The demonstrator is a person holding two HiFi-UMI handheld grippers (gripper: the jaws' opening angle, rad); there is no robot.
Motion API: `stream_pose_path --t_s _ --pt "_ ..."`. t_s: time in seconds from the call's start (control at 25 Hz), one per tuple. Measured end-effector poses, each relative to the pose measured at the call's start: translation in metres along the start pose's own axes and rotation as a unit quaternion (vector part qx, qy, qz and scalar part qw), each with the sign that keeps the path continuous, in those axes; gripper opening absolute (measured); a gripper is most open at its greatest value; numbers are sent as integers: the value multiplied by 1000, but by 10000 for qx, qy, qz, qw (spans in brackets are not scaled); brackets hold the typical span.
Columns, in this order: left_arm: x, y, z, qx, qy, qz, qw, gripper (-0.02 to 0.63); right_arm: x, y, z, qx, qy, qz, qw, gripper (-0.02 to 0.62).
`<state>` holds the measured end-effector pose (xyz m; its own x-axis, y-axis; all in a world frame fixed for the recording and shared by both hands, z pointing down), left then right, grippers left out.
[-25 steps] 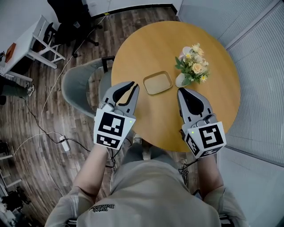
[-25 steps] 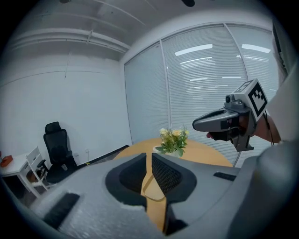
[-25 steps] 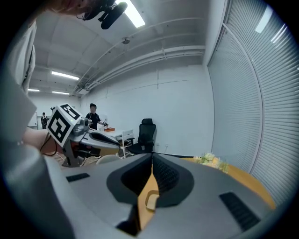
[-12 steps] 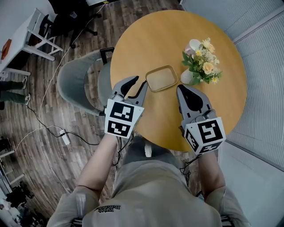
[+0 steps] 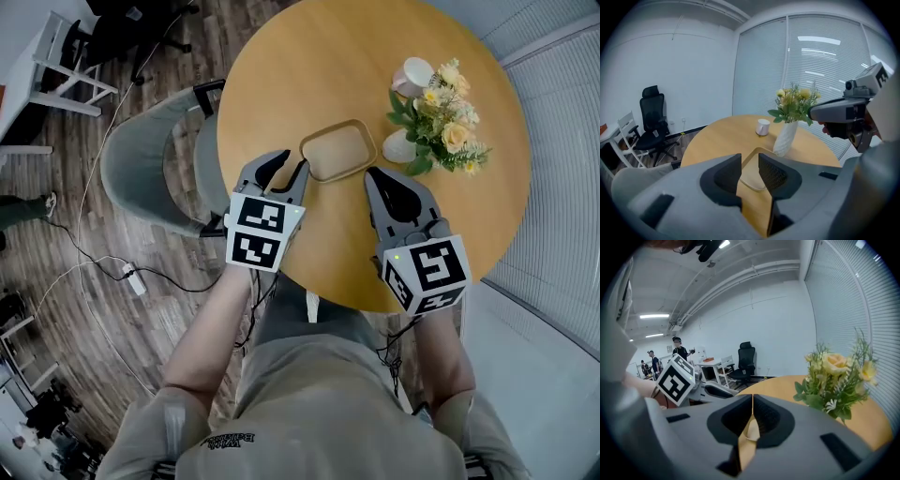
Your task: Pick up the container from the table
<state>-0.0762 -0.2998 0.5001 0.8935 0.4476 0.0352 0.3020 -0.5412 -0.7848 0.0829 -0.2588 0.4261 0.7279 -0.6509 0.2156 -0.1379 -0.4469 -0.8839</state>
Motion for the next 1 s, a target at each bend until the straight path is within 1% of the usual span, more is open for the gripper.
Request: stream_pose_path --t_s 0.12,0.24,0.52,0.64,0.8,0.92,1.0 --pt "-2 -14 -17 -201 -14 -8 9998 107 8 -7 -7 -24 -53 -146 9999 31" --pt "2 -25 -34 -370 -104 89 9992 107 17 -15 -11 -72 -140 -275 9995 31" --pt "0 -57 -64 -821 -12 386 9959 107 23 -41 -28 -257 -89 -517 9983 31" --pt "3 -66 -73 -982 -46 414 9943 114 22 -51 -29 -317 -76 -648 9974 31" --pt "9 -75 -84 -1112 -115 495 9925 117 21 -63 -31 -408 -47 -782 9961 31" --pt "7 -81 -92 -1149 -31 627 9914 116 20 -69 -34 -450 -19 -859 9953 31" --pt "8 -86 -96 -1187 -24 603 9911 117 21 -72 -33 -474 -22 -893 9949 31"
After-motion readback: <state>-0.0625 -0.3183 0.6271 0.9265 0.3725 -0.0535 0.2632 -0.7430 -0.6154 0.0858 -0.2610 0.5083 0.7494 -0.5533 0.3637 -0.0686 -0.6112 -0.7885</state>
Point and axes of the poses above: the fingertips, and each gripper's own axes: z backward along the fingers, x to its right, y out of its top, the point moved 6 cm from there along z, backward along the fingers, and after that the axes turned 13 degrees about y, right-handed, at the moved point
